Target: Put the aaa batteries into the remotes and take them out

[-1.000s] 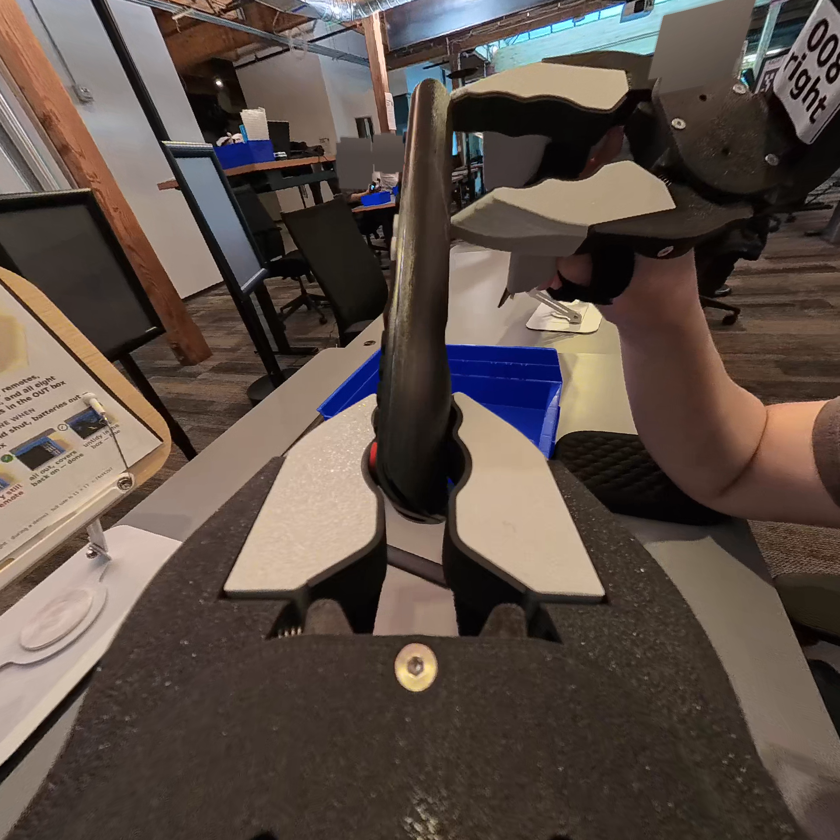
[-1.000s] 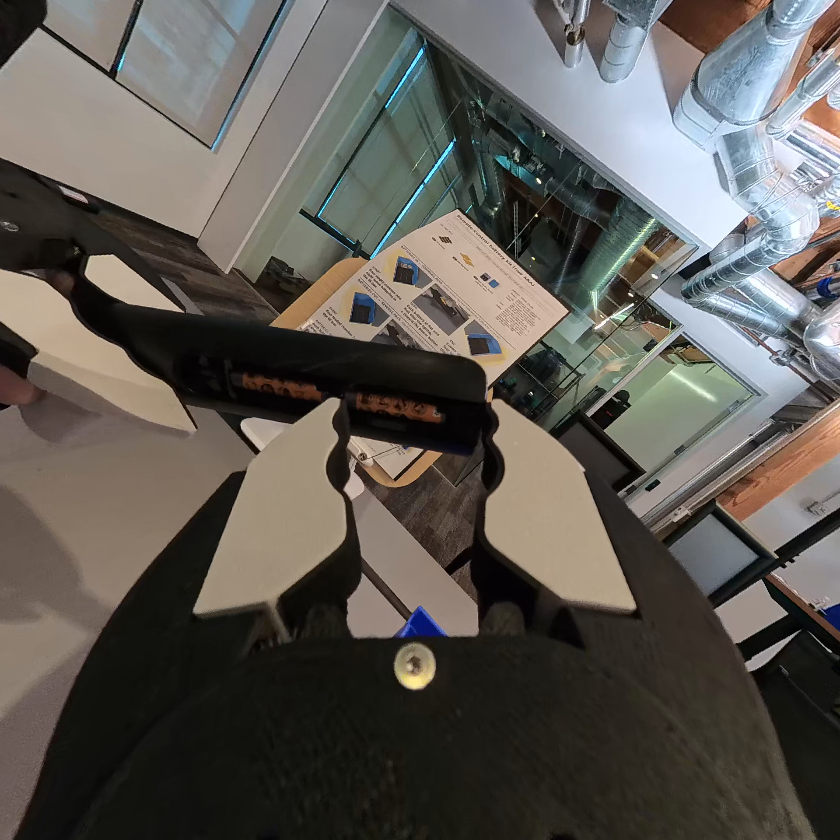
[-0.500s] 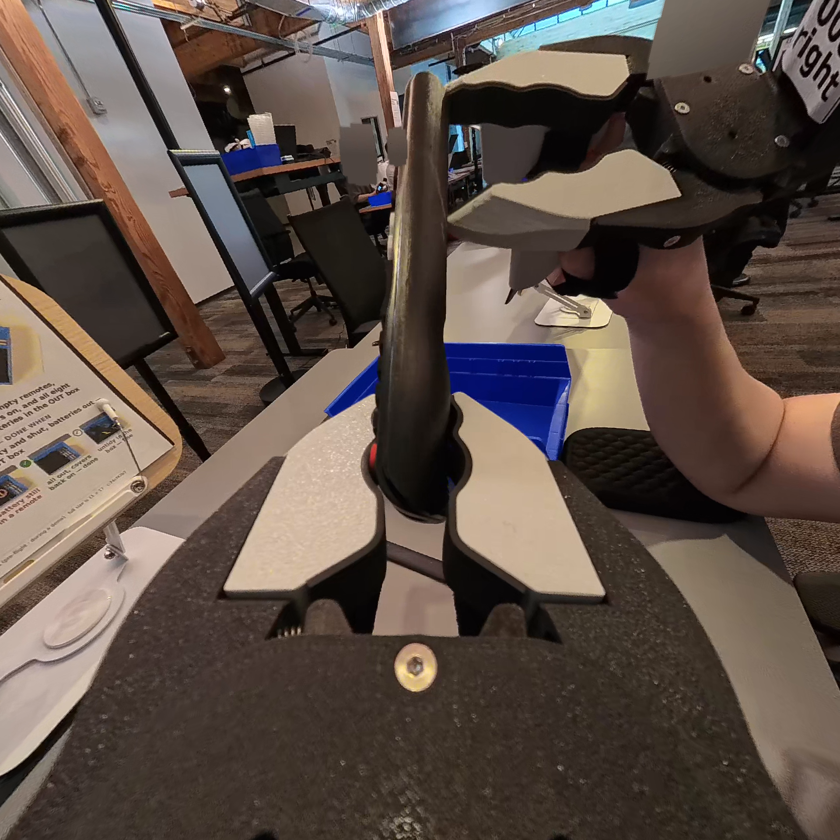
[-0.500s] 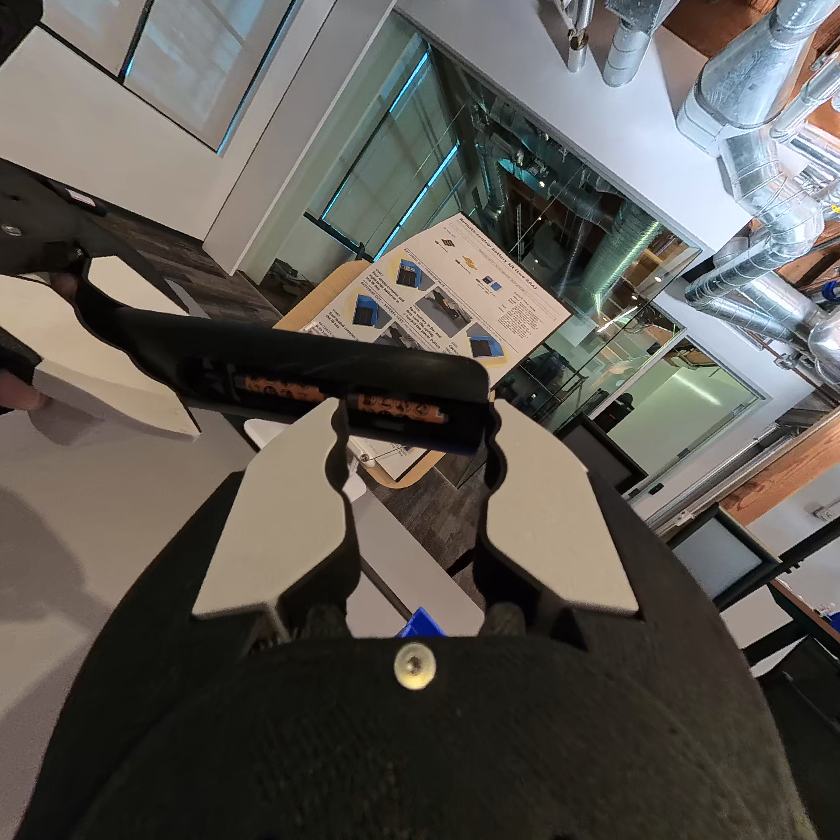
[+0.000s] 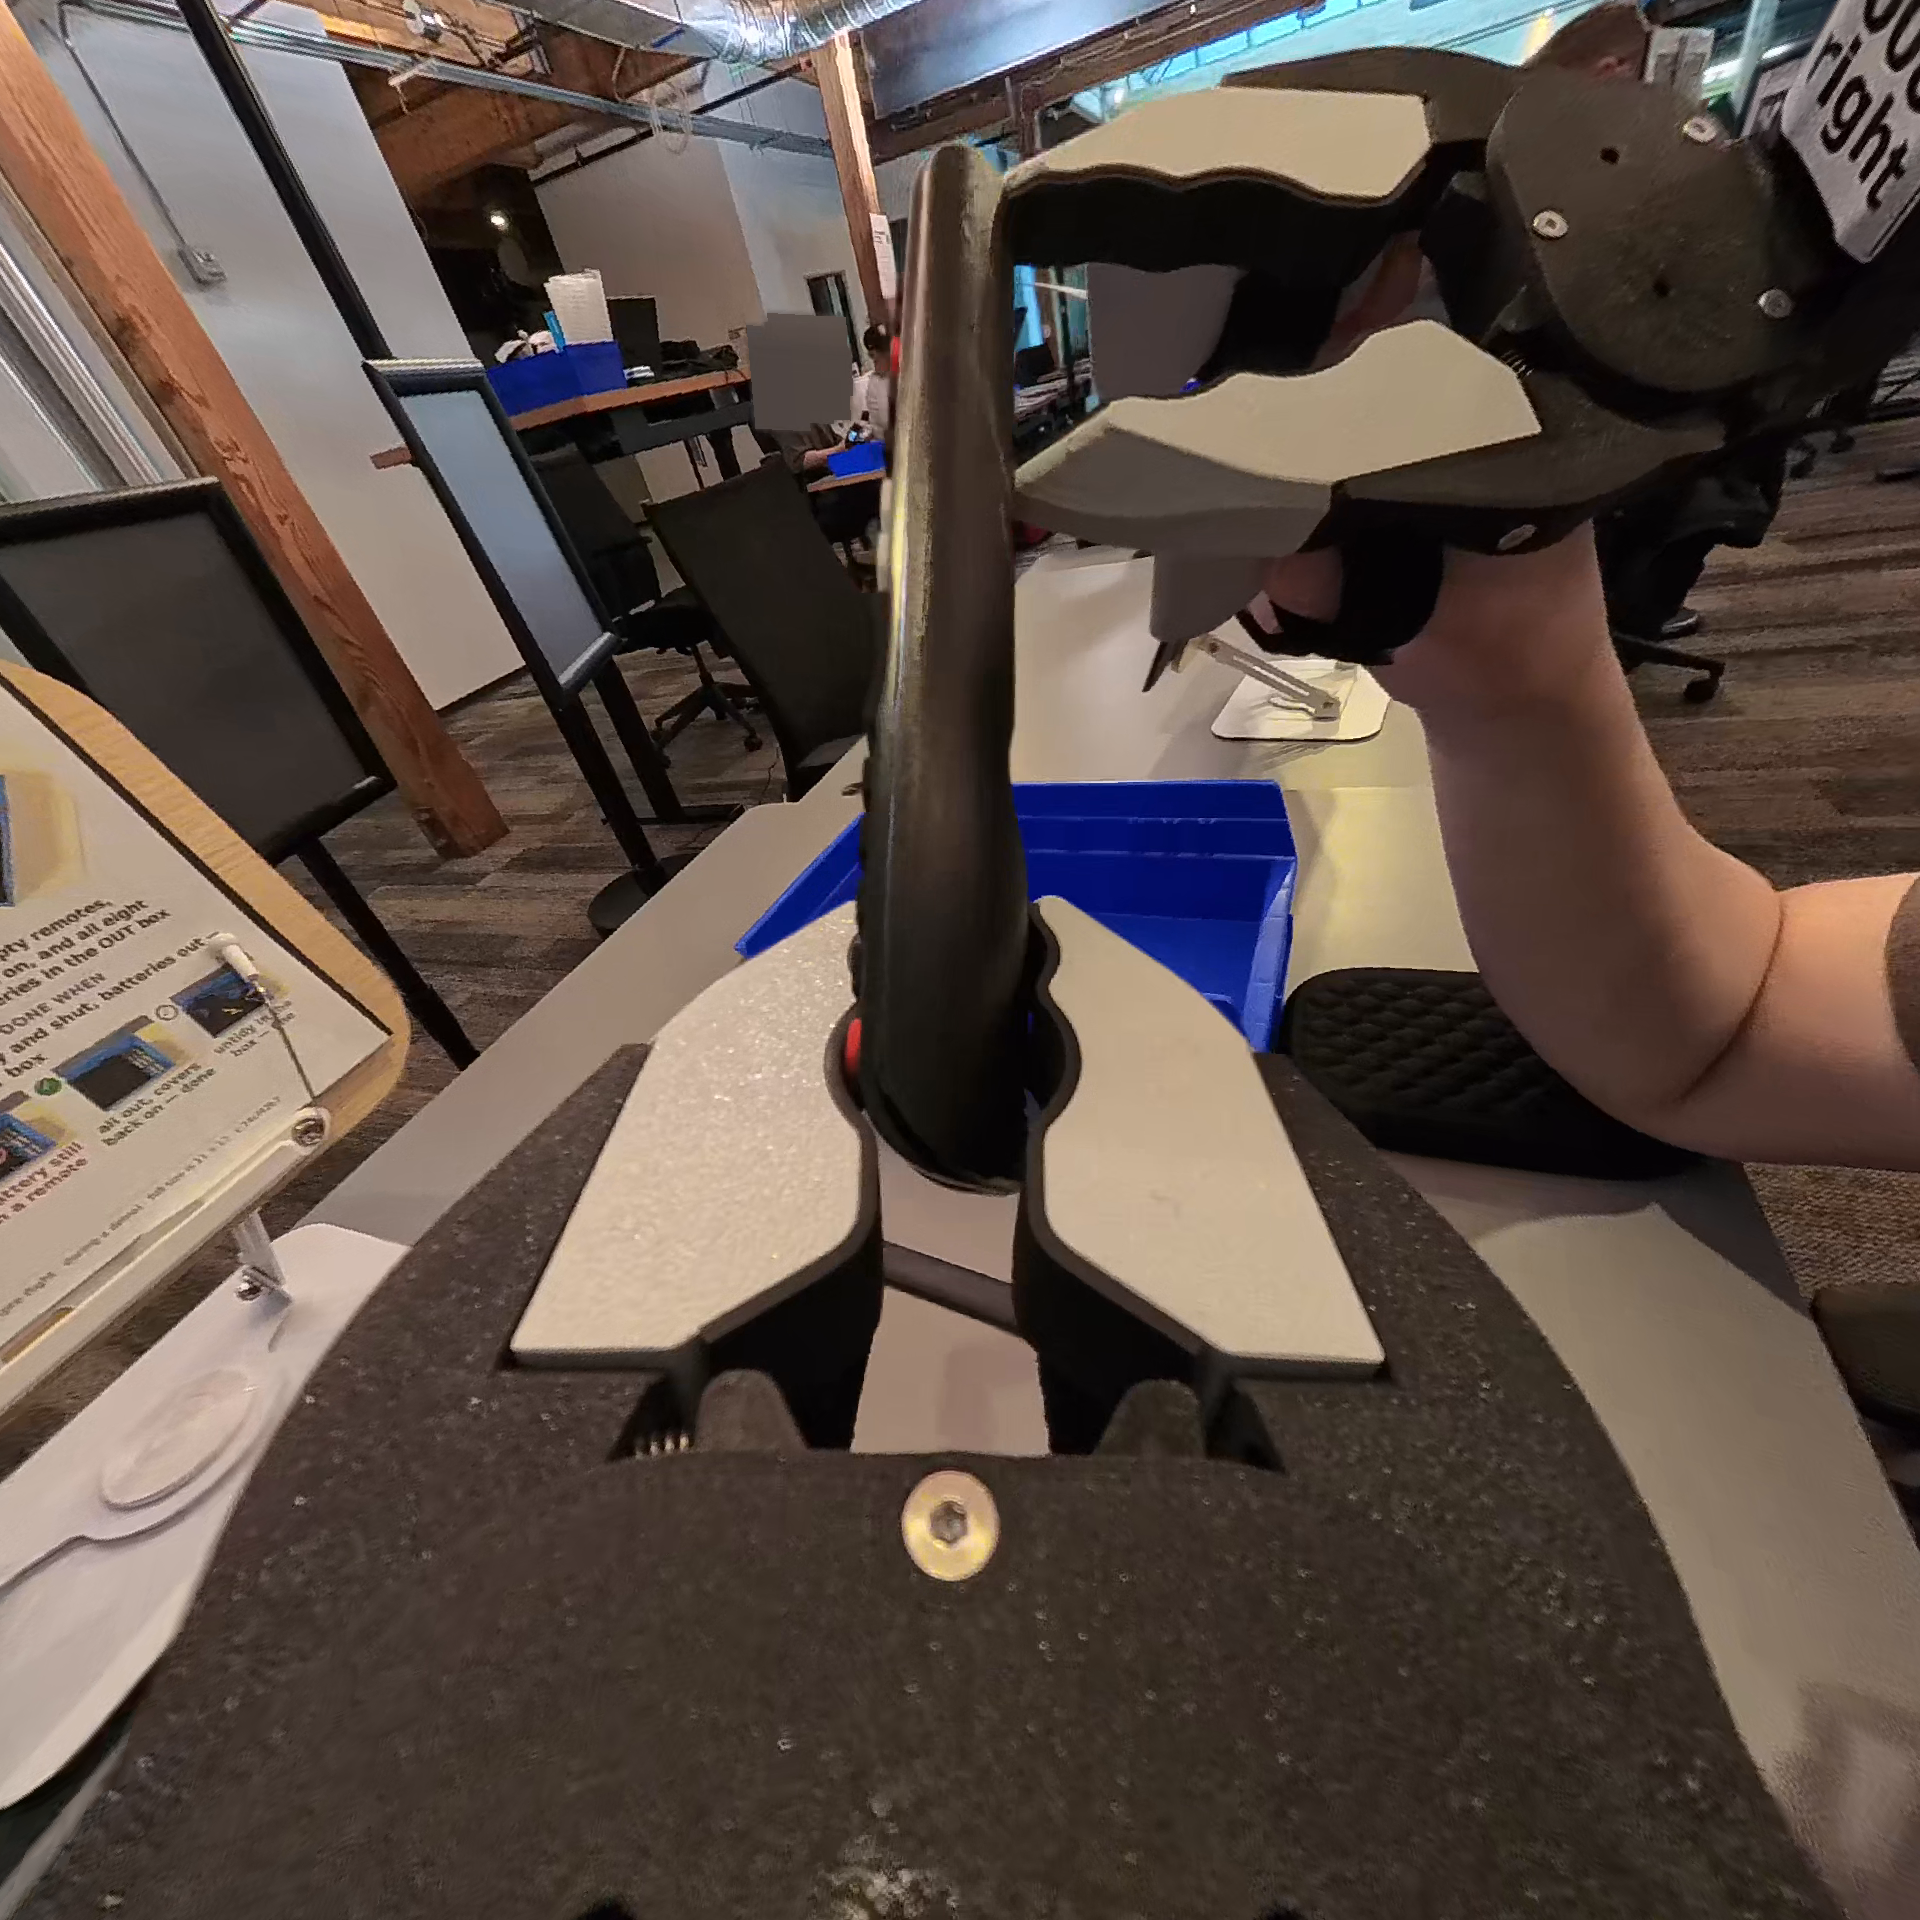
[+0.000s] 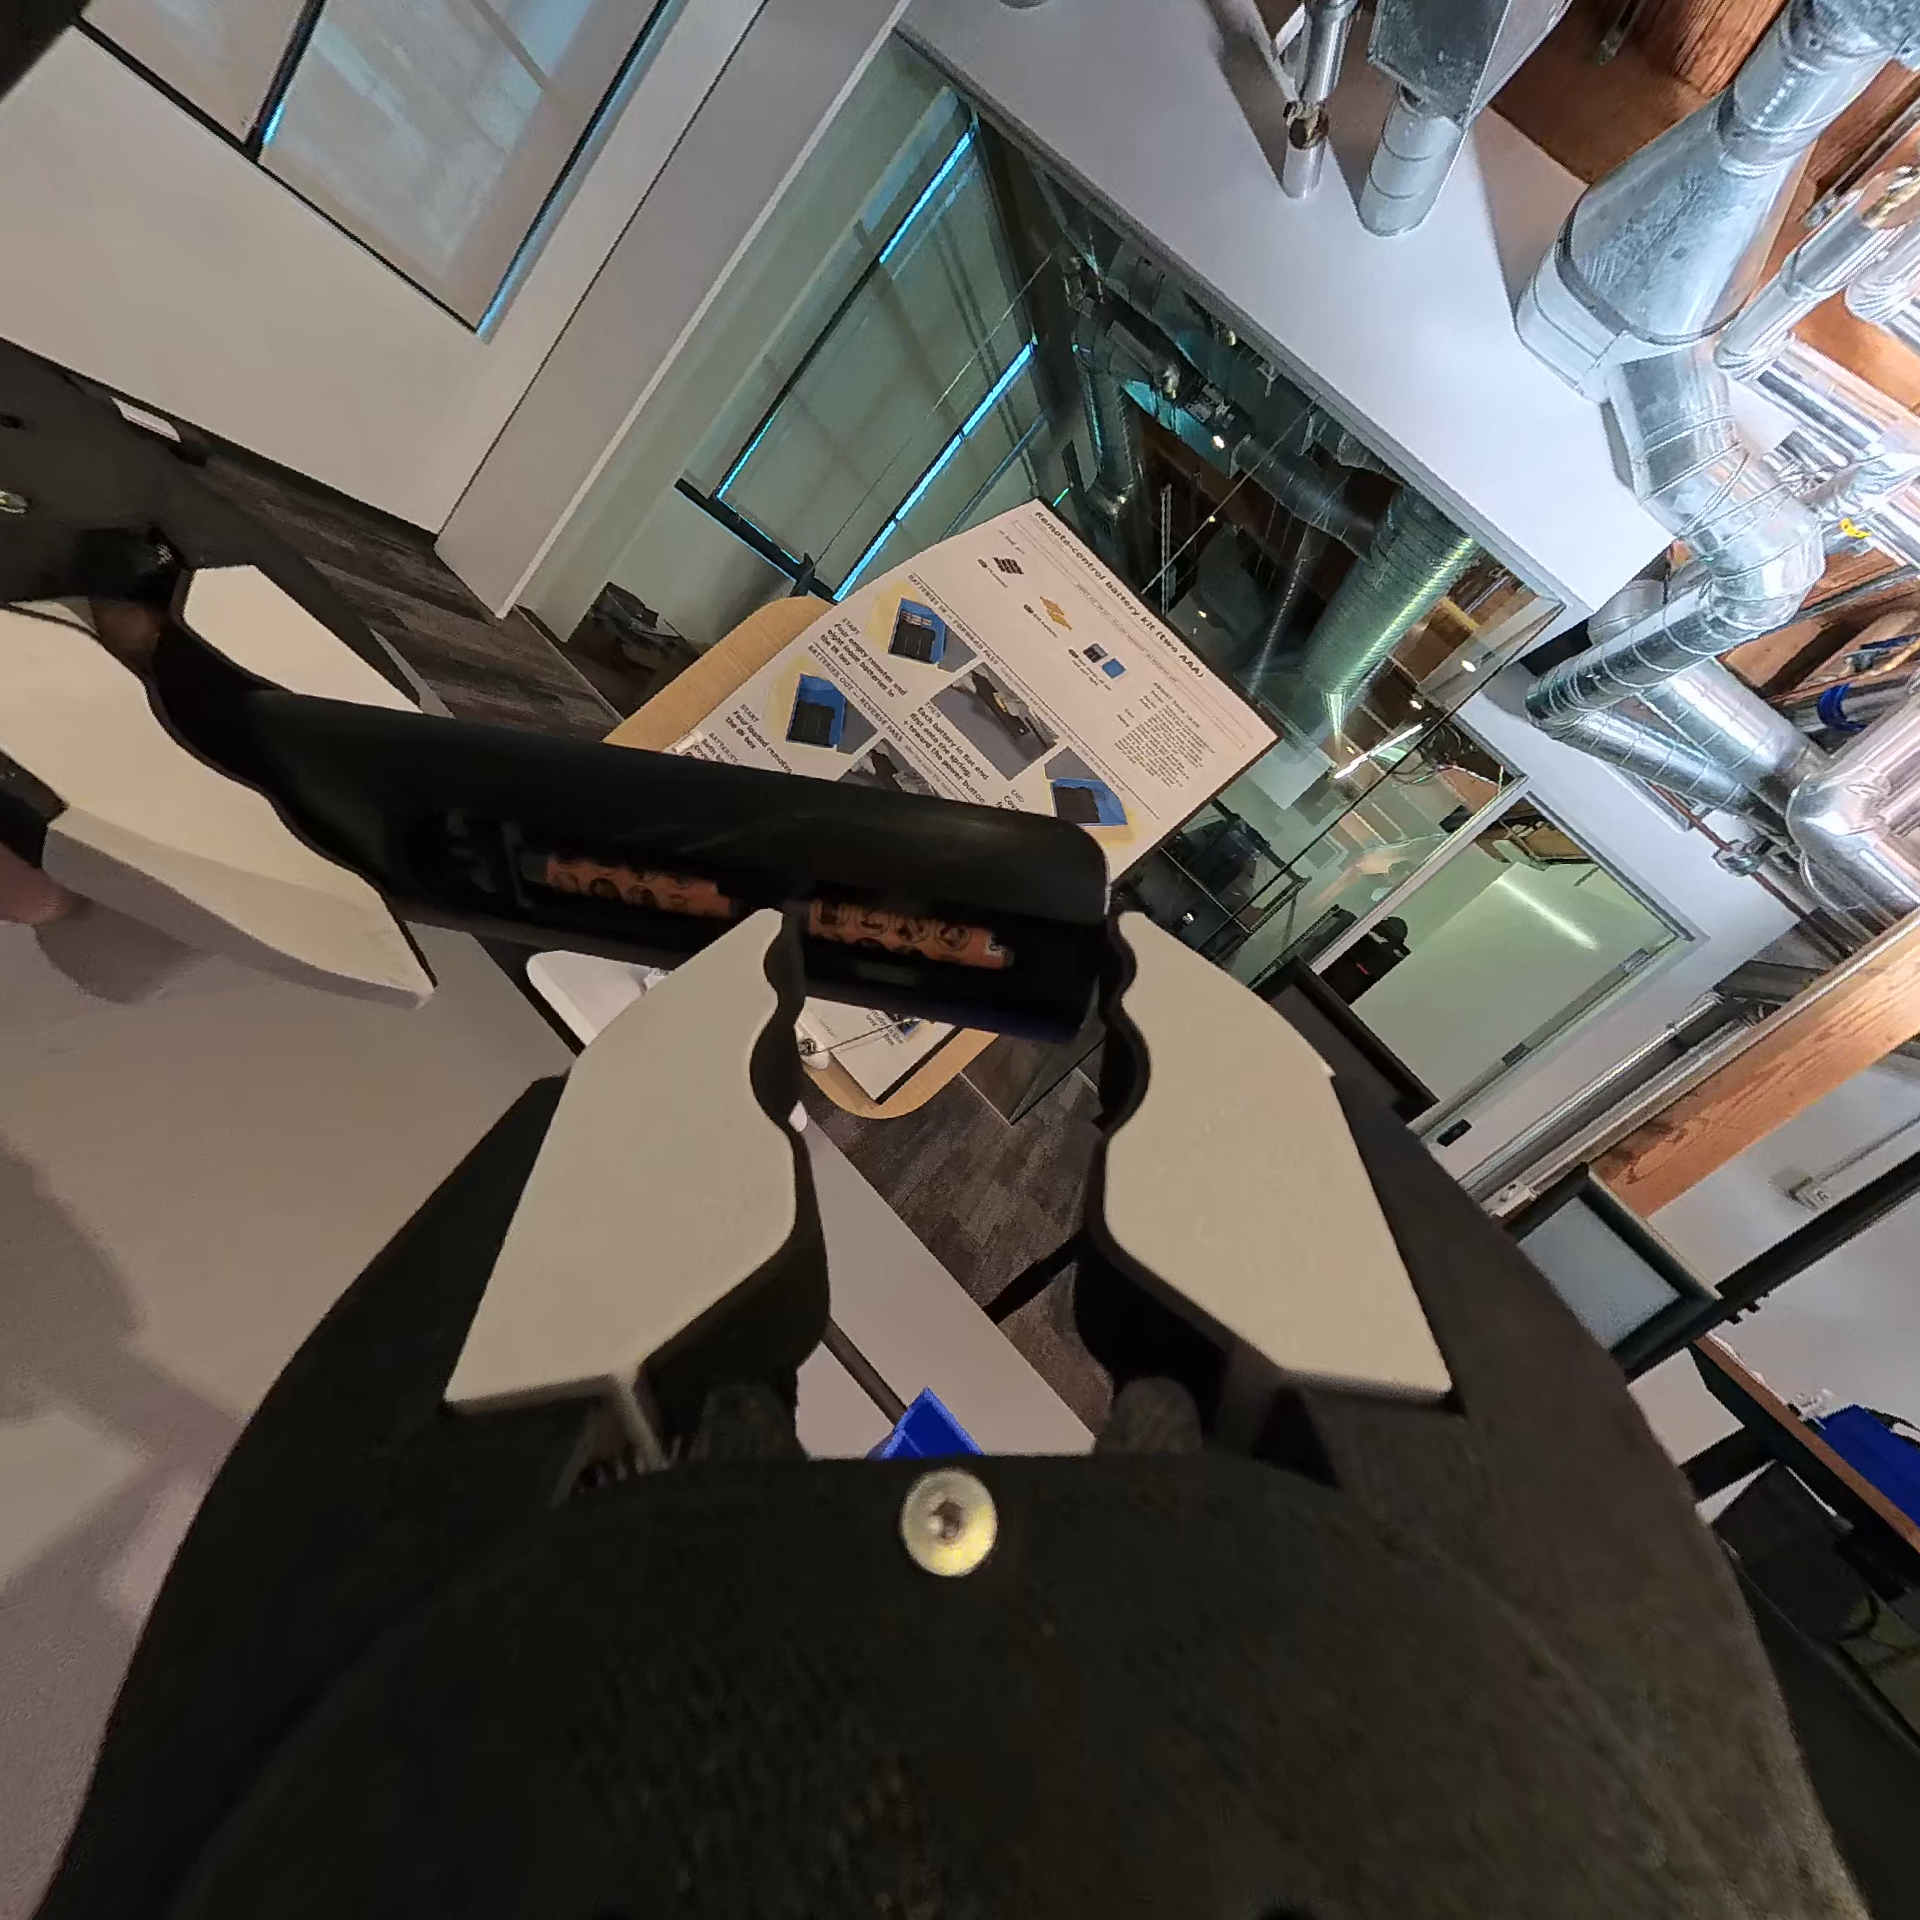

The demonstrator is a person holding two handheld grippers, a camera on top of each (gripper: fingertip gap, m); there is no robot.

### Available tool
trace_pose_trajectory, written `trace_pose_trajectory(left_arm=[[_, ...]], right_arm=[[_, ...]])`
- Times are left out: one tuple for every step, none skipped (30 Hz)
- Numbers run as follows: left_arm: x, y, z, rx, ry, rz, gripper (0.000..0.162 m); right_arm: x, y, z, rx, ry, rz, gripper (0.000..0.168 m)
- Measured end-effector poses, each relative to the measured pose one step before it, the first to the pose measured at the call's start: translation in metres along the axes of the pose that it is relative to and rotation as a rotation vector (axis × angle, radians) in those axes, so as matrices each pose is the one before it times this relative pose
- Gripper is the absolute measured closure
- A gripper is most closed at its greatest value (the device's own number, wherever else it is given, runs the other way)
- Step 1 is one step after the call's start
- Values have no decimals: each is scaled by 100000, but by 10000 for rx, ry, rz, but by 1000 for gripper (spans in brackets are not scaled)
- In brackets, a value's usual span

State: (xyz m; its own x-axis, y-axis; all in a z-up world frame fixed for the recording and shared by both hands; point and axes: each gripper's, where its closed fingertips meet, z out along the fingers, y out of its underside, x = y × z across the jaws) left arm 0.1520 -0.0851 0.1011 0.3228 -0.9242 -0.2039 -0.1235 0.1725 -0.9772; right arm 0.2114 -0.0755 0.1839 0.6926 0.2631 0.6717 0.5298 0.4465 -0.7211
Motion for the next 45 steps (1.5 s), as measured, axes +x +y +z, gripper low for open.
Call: trace_pose_trajectory(left_arm=[[42,42,-24,-19,178,-218,138],[80,12,-55,1,313,-429,138],[83,-3,-74,45,393,-579,138],[60,-84,-82,119,406,-575,138],[21,-115,-57,162,308,-427,139],[-67,113,31,7,156,-250,138],[-144,92,58,12,9,-64,138],[-106,91,80,3,-42,40,138],[39,70,72,-25,49,54,138],[145,34,57,-28,100,12,138],[72,-22,7,-5,32,33,138],[-18,-47,-46,2,-25,114,138],[58,-35,-51,-16,39,140,138],[151,-42,-67,-33,104,142,138],[148,-61,-71,-35,86,140,138],[134,-58,-81,-40,42,259,138],[85,13,-80,-104,-35,431,138],[-64,63,-98,-165,-171,446,138],[-48,-26,-126,-112,-168,381,138],[58,80,-89,-171,-56,339,138],[101,105,-88,-176,30,221,138],[73,30,-100,-100,20,131,138],[-23,21,-33,-67,-53,66,138],[-65,14,-23,-19,-62,45,139],[-53,38,-57,-38,-5,37,138],[-9,69,-74,-62,37,53,138],[-47,91,-57,-100,-23,103,138],[-51,36,-54,-81,-99,178,138],[-60,46,-68,-96,-139,278,138],[-131,54,-109,-105,-156,337,138],[-107,110,-147,-125,-103,298,138],[-80,123,-146,-114,-59,275,138],[-178,146,-121,-108,-104,232,138],[-187,160,-48,-113,-140,172,138],[-224,180,-28,-106,-180,178,138],[-232,207,0,-118,-144,109,138],[-131,186,34,-103,-65,44,138],[-143,149,59,-57,-75,19,138],[-168,57,67,5,-89,-96,138],[-133,30,37,14,-43,-125,138],[-164,35,-3,12,-62,-72,138],[-184,17,-38,9,-82,-64,138],[-221,-40,-71,29,-123,-70,138],[-193,-45,-65,31,-107,-47,138],[-69,-76,-78,45,-25,-30,138]], right_arm=[[-41,8,22,-7,-22,5,113],[-56,12,22,-5,-56,57,113],[-75,2,41,24,-95,103,113],[-140,-7,64,63,-177,201,112],[-225,-43,92,113,-291,380,109],[-174,-28,94,131,-328,482,105],[-53,11,50,119,-299,451,104],[9,26,28,144,-290,370,104],[12,7,4,166,-299,272,104],[-58,0,-8,162,-312,158,105],[-80,-20,-19,134,-284,117,103],[-63,-6,-63,81,-253,140,103],[-150,-23,-84,79,-282,117,104],[-230,-74,-103,102,-285,2,104],[-181,5,-100,38,-189,-183,104],[-45,119,-91,-75,-28,-309,107],[-18,124,-94,-111,46,-369,113],[-91,80,-87,-105,31,-389,117],[-158,34,-72,-93,-12,-290,117],[-283,-21,-72,-71,-132,-136,117],[-389,41,-44,-93,-226,-51,117],[-224,78,-7,-106,-138,1,117],[-32,17,45,-50,1,51,117],[-8,-17,61,-24,47,10,117],[-43,72,25,-77,19,-89,117],[-105,128,-24,-106,-40,-138,117],[-101,130,-56,-105,-66,-96,117],[-66,121,-62,-105,-69,-13,119],[-77,96,-55,-63,-87,-5,120],[-117,80,-57,-2,-107,-81,122],[-162,123,-27,27,-122,-195,125],[-173,177,3,49,-119,-277,126],[-88,185,97,55,-75,-199,128],[9,208,180,30,-23,-25,129],[56,236,225,-10,-12,65,129],[43,312,202,-63,-16,70,129],[54,304,166,-80,-13,40,130],[114,208,160,-53,48,58,130],[231,76,160,-23,147,99,129],[177,-42,150,25,156,61,127],[118,-129,139,67,153,21,124],[222,-196,139,64,227,63,121],[271,-246,145,85,266,130,120],[108,-276,144,118,167,129,119],[18,-177,130,78,104,81,115]])
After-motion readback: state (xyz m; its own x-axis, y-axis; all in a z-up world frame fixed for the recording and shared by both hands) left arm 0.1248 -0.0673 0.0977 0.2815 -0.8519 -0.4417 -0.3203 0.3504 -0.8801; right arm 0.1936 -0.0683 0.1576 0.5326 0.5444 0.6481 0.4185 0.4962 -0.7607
